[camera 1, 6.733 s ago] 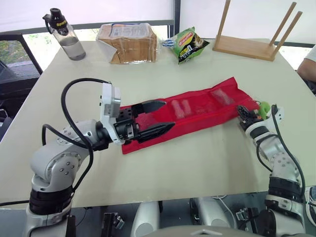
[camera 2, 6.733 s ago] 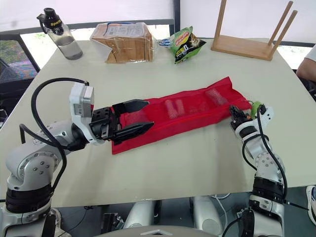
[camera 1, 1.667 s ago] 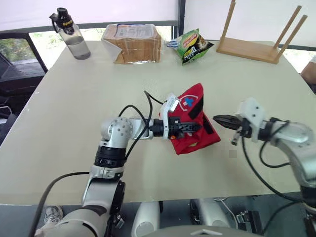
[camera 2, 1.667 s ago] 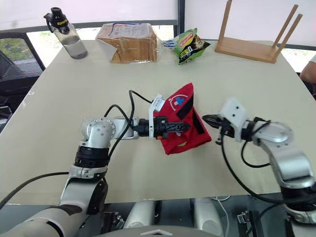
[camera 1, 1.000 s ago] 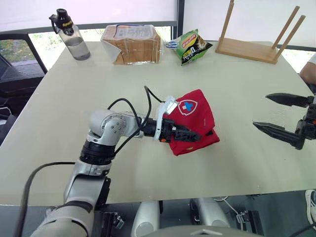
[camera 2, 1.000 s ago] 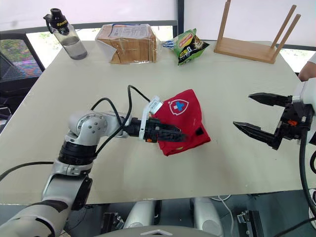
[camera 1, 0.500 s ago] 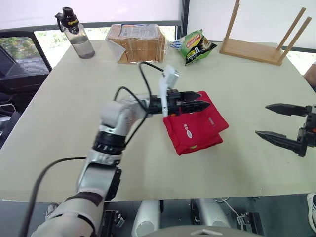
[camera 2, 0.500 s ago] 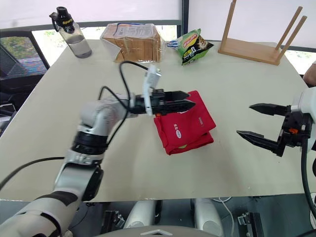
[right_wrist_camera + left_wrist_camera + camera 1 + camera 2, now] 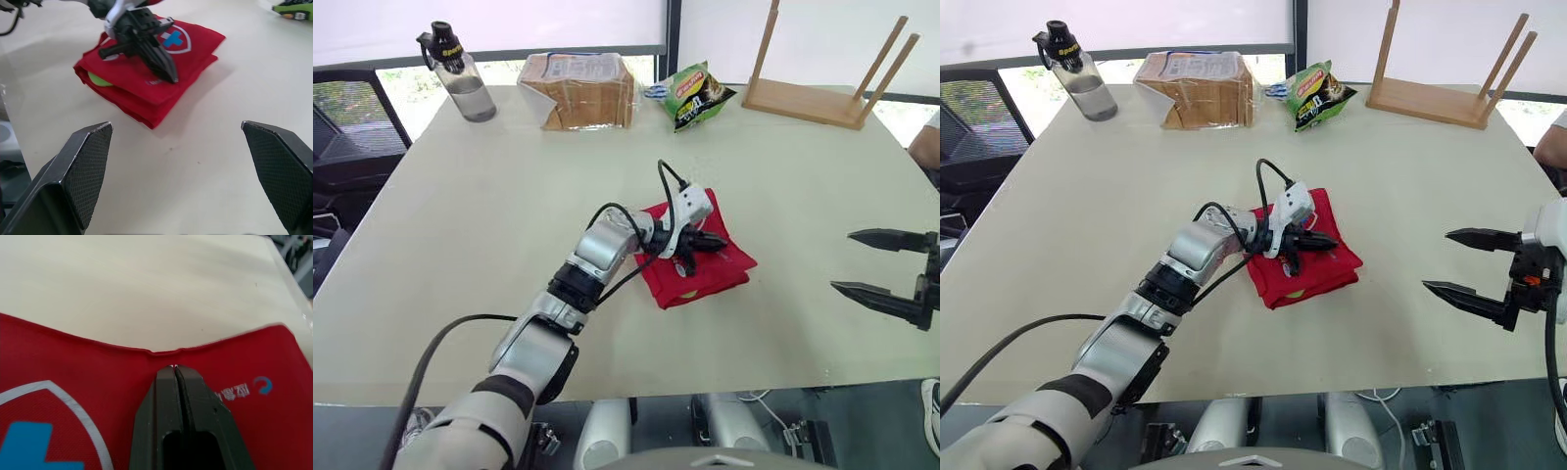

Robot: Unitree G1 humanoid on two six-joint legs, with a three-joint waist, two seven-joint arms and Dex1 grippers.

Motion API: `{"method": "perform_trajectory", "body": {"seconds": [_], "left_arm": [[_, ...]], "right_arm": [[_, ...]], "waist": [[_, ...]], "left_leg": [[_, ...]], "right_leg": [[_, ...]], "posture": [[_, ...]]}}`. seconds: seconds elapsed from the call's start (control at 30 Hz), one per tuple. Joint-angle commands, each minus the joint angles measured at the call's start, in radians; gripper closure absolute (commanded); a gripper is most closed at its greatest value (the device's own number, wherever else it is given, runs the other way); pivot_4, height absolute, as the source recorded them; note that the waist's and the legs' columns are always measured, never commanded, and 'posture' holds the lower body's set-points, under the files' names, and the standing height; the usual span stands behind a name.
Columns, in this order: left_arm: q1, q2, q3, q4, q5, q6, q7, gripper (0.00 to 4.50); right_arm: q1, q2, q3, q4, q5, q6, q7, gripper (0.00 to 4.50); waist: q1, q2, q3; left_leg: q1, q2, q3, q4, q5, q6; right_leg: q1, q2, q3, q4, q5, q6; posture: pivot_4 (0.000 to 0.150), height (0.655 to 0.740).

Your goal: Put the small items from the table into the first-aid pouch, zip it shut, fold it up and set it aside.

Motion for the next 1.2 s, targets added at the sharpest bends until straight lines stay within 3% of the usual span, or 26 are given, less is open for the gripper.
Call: {"method": "perform_trajectory", "body": {"seconds": [0.03,0.33,0.43,0.57,0.8,1.03,1.13,1.2], "left_arm": [[0.069,0.023,-0.042,0.011,0.026,0.019,-0.074,4.4],[0.104,-0.018,-0.049,-0.101,0.028,0.006,-0.13,4.4],[0.072,-0.123,0.116,-0.1,-0.068,0.048,-0.015,4.4],[-0.028,-0.195,0.282,0.006,-0.09,0.018,0.141,4.4],[-0.142,-0.185,0.229,0.38,0.104,-0.137,0.261,4.4],[-0.214,-0.187,0.295,0.604,0.14,-0.296,0.335,4.4],[-0.187,-0.187,0.433,0.482,-0.018,-0.299,0.237,4.4],[-0.112,-0.146,0.463,0.32,-0.079,-0.249,0.156,4.04]], "right_arm": [[-0.005,-0.011,-0.029,0.003,-0.002,-0.026,0.007,0.0],[-0.005,0.005,-0.002,0.004,-0.008,-0.04,-0.019,0.0],[-0.006,0.008,0.002,-0.001,-0.003,-0.04,-0.026,0.0],[-0.006,0.016,0.003,-0.008,0.007,-0.037,-0.036,0.0],[-0.026,0.023,0.043,-0.001,0.002,-0.046,-0.054,0.0],[-0.079,0.017,0.088,-0.003,0.083,0.087,-0.127,0.0],[-0.203,0.046,0.184,0.032,0.146,0.221,-0.24,0.0],[-0.313,0.091,0.26,0.074,0.181,0.299,-0.316,0.0]], "waist": [[-0.007,0.003,-0.002],[-0.003,0.004,-0.003],[0.003,0.004,-0.003],[0.011,0.001,0.001],[0.006,0.002,0.001],[0.004,0.002,0.001],[-0.003,0.002,0.001],[-0.01,0.002,0.001]], "left_leg": [[0.0,0.0,0.0,0.0,0.0,0.0],[-0.002,-0.001,-0.001,0.001,0.0,0.0],[-0.003,-0.001,-0.002,0.001,0.0,0.0],[-0.007,-0.002,-0.005,0.004,0.0,0.0],[-0.006,-0.002,-0.005,0.003,0.0,0.0],[-0.005,-0.002,-0.005,0.003,0.0,0.0],[-0.006,-0.002,-0.005,0.002,0.0,0.0],[-0.006,-0.002,-0.004,0.001,0.0,0.0]], "right_leg": [[0.0,0.0,0.0,0.0,0.0,0.0],[0.0,0.0,-0.001,0.0,0.0,0.001],[0.0,0.0,-0.001,-0.001,0.0,0.001],[-0.001,0.001,-0.002,0.0,-0.001,0.002],[-0.001,0.001,-0.001,-0.001,-0.001,0.002],[-0.001,0.001,-0.001,0.0,-0.001,0.002],[-0.002,0.001,-0.001,0.0,-0.001,0.002],[-0.003,0.001,0.0,0.0,-0.001,0.002]], "posture": [[0.15,0.74],[0.15,0.74],[0.15,0.74],[0.15,0.74],[0.15,0.74],[0.15,0.74],[0.15,0.74],[0.15,0.74]]}}
